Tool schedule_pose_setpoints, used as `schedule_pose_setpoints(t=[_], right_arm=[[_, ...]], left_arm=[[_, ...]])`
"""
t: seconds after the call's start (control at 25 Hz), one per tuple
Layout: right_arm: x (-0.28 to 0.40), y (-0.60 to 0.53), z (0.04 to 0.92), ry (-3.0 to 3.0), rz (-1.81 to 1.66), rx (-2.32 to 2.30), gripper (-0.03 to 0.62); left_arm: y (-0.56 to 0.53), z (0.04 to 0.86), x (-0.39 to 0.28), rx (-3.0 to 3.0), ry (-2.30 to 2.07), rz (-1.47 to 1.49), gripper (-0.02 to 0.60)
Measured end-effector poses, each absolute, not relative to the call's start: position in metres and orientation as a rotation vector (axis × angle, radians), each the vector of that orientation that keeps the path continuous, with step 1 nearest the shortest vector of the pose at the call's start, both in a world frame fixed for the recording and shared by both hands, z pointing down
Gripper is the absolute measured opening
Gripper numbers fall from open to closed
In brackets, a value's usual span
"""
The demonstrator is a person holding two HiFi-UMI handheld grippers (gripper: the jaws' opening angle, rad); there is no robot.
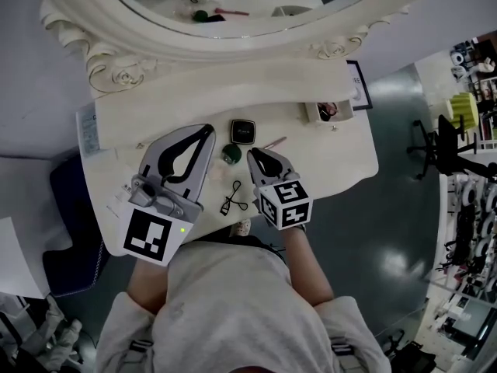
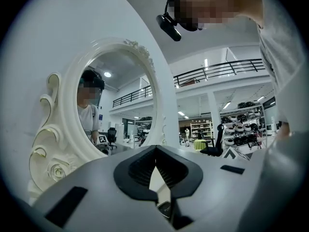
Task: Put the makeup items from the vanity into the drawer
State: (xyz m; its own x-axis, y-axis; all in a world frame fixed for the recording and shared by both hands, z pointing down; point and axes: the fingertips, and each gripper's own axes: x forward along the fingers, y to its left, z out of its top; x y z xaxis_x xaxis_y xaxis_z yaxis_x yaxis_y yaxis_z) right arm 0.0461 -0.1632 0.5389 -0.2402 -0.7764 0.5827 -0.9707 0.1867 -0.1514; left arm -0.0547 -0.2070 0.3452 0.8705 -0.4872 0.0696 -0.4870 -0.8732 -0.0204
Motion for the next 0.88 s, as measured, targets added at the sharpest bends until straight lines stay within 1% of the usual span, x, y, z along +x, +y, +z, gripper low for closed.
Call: schedule_pose_setpoints(t=[0.32,0.36,0.44,0.52,0.64,0.88], right_arm=[[0.032,-0.167,0.592,-1.956,0.773,1.502,0.029],[0.03,-0.168,0.596,-1.949,0.782,1.49,0.038],[0.025,-0.17,0.603,-1.943,0.807,1.46,0.095],[0.021,-0.17,0.608,-1.933,0.817,1.431,0.112],[0.018,-0.17,0.616,-1.908,0.811,1.395,0.127],[0.017,-0.173,0.621,-1.887,0.783,1.374,0.132]], left_arm=[[-0.223,0.365,-0.066,-3.085,0.794,-0.144,0.015],[-0.225,0.367,-0.067,-3.089,0.795,-0.145,0.015],[-0.229,0.37,-0.069,-3.094,0.795,-0.144,0.015],[-0.232,0.372,-0.07,-3.097,0.792,-0.145,0.015],[-0.235,0.375,-0.071,-3.103,0.79,-0.15,0.015],[-0.241,0.38,-0.072,-3.112,0.793,-0.156,0.015]])
